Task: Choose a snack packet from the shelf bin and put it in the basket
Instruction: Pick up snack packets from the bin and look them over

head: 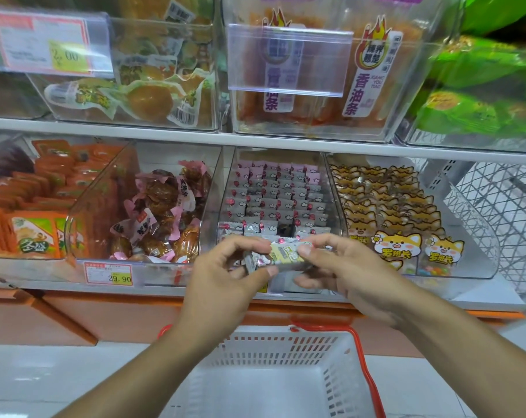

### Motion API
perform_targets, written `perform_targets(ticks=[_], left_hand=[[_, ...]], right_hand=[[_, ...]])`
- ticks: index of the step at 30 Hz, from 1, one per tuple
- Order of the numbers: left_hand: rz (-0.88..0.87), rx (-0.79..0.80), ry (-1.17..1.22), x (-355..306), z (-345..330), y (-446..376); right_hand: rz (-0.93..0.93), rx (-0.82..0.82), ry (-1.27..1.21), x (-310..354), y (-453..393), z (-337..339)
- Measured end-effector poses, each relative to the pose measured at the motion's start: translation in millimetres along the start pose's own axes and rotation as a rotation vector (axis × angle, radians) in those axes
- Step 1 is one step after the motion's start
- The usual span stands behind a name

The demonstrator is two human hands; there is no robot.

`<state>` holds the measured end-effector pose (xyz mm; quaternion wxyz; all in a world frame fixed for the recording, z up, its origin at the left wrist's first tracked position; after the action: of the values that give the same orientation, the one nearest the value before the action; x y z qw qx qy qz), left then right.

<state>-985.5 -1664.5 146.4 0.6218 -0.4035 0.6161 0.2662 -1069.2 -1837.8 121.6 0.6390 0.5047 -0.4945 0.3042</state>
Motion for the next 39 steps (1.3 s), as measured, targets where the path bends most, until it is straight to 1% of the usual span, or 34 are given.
perform_targets(ticks=[2, 3, 5, 7, 9, 11, 13, 16, 20, 23, 25, 28, 30, 32, 34, 36, 37, 39], left_hand=[[0.018, 0.001, 0.014, 4.1, -1.9, -0.3], [0.022, -0.012, -0.021, 6.7, -0.9, -1.2], [0.000, -0.003, -0.204, 10.8, -0.4, -2.8], [-0.044, 0.130, -0.472, 14.0, -10.7, -1.4], [-0.099, 0.292, -0.720, 21.1, -25.1, 2.6], [-0.148, 0.395, -0.918, 31.4, -35.1, 6.2], [-0.170, 0.436, -1.028, 39.6, -39.2, 8.8], [-0.168, 0.442, -1.039, 42.0, -39.4, 9.1], [-0.161, 0.455, -1.033, 41.4, -36.6, 8.2], [-0.156, 0.458, -1.019, 41.5, -36.6, 8.1], [-0.150, 0.459, -1.010, 41.8, -37.2, 7.4], [-0.131, 0.465, -0.997, 42.2, -37.1, 6.0], [-0.125, 0.466, -0.990, 42.2, -36.6, 5.2], [-0.120, 0.464, -0.988, 42.2, -35.6, 4.8], [-0.113, 0.458, -0.986, 42.7, -34.9, 5.0], [-0.099, 0.454, -0.979, 43.5, -34.6, 5.5], [-0.094, 0.451, -0.974, 43.8, -34.3, 5.6], [-0.095, 0.444, -0.961, 43.7, -34.4, 4.7]], right_hand=[[0.025, -0.034, -0.078, 3.6, -2.7, 1.9], [0.065, -0.067, -0.105, 8.4, -4.0, 4.8], [0.176, -0.158, -0.109, 21.6, -4.6, 12.9], [0.298, -0.300, 0.002, 36.3, -2.3, 22.4], [0.432, -0.447, 0.214, 50.8, 1.4, 27.7], [0.547, -0.524, 0.365, 62.3, 3.9, 24.8], [0.591, -0.564, 0.465, 66.6, 3.0, 22.8], [0.590, -0.591, 0.672, 66.3, -4.3, 21.4], [0.575, -0.581, 1.003, 63.9, -14.7, 15.0], [0.619, -0.568, 1.151, 65.1, -15.4, 6.1], [0.646, -0.507, 1.299, 66.3, -19.4, -4.8], [0.517, -0.331, 1.614, 53.8, -38.5, -16.2], [0.481, -0.281, 1.709, 48.3, -44.5, -16.3], [0.494, -0.313, 1.719, 52.3, -44.7, -13.5], [0.520, -0.440, 1.751, 63.2, -44.2, -5.5], [0.481, -0.562, 1.791, 70.9, -44.6, 6.9], [0.437, -0.571, 1.819, 69.7, -46.5, 11.2], [0.360, -0.514, 1.878, 60.4, -53.7, 13.8]])
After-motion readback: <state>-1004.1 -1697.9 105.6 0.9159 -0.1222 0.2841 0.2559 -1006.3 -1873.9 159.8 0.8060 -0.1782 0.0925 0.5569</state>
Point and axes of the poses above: each hand's wrist, its own y-axis away from the middle knuckle, its own z-axis out of the back of the hand, x = y × z, the point moved 8 cm from there along -y, towards the middle knuckle, and after that the axes turned 10 degrees about y, right-handed, at the moved point
